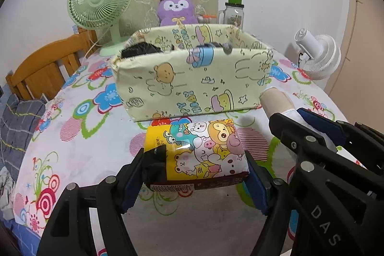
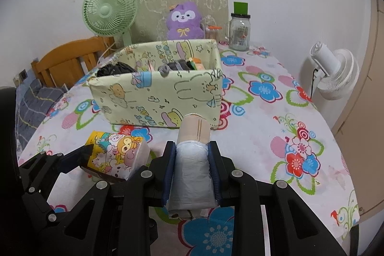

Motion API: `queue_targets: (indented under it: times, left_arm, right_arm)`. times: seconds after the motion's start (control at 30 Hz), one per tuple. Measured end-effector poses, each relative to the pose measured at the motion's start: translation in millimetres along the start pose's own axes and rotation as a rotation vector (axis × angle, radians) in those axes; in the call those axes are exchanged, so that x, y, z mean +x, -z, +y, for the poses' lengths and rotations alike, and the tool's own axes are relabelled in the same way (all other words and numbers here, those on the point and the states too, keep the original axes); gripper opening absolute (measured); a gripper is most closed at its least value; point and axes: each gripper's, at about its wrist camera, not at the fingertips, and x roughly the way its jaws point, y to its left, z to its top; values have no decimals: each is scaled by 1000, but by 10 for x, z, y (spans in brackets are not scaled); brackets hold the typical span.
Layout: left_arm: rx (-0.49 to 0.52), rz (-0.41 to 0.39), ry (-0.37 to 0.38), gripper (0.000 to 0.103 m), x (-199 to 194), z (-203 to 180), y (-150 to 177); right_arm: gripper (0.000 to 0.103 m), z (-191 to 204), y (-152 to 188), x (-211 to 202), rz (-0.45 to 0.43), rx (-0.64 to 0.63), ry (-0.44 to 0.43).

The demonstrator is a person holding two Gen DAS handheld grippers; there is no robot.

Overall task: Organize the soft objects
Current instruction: 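Carry the cartoon box with the left tool while the right tool carries the bottle over the basket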

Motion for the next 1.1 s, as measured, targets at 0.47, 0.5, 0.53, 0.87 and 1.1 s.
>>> queue_targets:
  times: [0.47, 0.5, 0.53, 0.87, 1.1]
  left_arm:
    - [18, -89, -21, 77, -419, 42, -152]
    - [20, -95, -21, 77, -442, 37, -161]
    - [22, -101, -21, 77, -466, 36, -172]
    - [22, -136, -19, 77, -581, 66, -265]
    - [25, -157, -25, 77, -609, 88, -338]
  right_arm:
    - [31, 141, -190, -406, -78, -39, 4]
    - [30, 150, -204, -427, -83, -41, 3]
    - [31, 160, -219, -451, -89, -43, 1]
    - [31, 220, -321, -600, -123, -53, 5]
    - [31, 235, -402, -604, -136, -53, -2]
